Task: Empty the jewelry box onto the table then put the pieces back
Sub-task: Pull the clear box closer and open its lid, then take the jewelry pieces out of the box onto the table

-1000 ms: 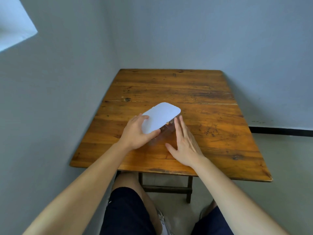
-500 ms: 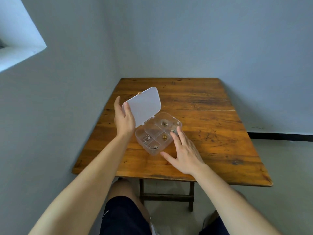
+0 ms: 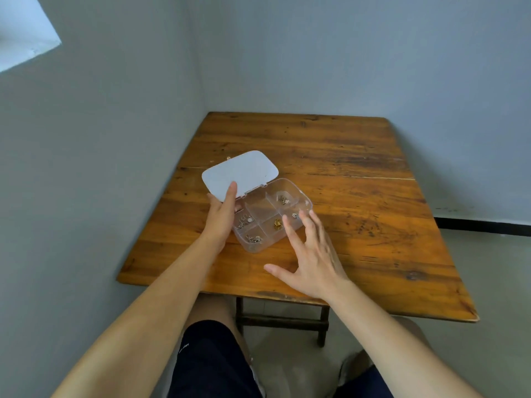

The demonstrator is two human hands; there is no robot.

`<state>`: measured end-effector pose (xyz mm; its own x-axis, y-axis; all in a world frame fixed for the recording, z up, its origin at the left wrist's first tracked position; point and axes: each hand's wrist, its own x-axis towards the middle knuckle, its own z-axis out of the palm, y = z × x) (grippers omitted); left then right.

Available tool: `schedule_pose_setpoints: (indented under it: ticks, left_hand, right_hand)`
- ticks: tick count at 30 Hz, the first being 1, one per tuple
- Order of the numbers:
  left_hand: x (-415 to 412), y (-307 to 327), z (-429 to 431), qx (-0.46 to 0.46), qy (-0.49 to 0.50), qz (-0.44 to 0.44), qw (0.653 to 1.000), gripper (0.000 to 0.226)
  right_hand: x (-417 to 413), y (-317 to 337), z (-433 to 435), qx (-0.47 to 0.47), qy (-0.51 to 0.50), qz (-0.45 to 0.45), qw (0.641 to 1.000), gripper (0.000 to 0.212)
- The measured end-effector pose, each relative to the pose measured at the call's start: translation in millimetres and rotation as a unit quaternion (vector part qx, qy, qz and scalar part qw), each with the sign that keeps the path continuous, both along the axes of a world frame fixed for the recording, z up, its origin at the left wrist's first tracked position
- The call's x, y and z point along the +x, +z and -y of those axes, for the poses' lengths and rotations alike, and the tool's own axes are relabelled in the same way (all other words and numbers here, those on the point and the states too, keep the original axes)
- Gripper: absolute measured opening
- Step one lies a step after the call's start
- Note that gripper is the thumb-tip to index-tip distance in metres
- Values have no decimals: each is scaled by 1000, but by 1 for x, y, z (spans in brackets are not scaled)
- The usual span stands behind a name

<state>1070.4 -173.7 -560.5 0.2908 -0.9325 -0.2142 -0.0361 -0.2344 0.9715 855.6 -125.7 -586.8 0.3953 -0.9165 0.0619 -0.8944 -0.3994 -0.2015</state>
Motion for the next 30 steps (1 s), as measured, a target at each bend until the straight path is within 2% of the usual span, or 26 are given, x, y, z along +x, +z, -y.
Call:
schedule_pose_setpoints:
  ticks: [5,10,14,18,22,24,26,30]
  left_hand:
    - [13,8,20,49,5,5,999,107]
    - [13,12,21,64,1,39,997,88]
    - [15,12,4,30,-10,66,997,71]
    - [19,16,-14,-10,-36,117,992,60]
    - [25,23,-32,-26,-34,177,983,60]
    - [28,21,-43,-35,-49,269,961,69]
    - [30,17,-54,-64,-83,366,925,77]
    - [25,15,-68,-79,-174,511,838,71]
  right_hand:
    - [7,-1,-17,-12,38,-9,999,104]
    - [9,2,-18,-23,35,-4,999,96]
    - [10,10,-20,-9,42,4,999,93]
    - [18,15,-25,-12,91,8,996,90]
    - [15,21,-21,14,129,42,991,83]
    - [10,26,-11,20,118,50,992,80]
    - [7,33,4,22,95,44,994,80]
    - [14,50,30,5,86,6,996,74]
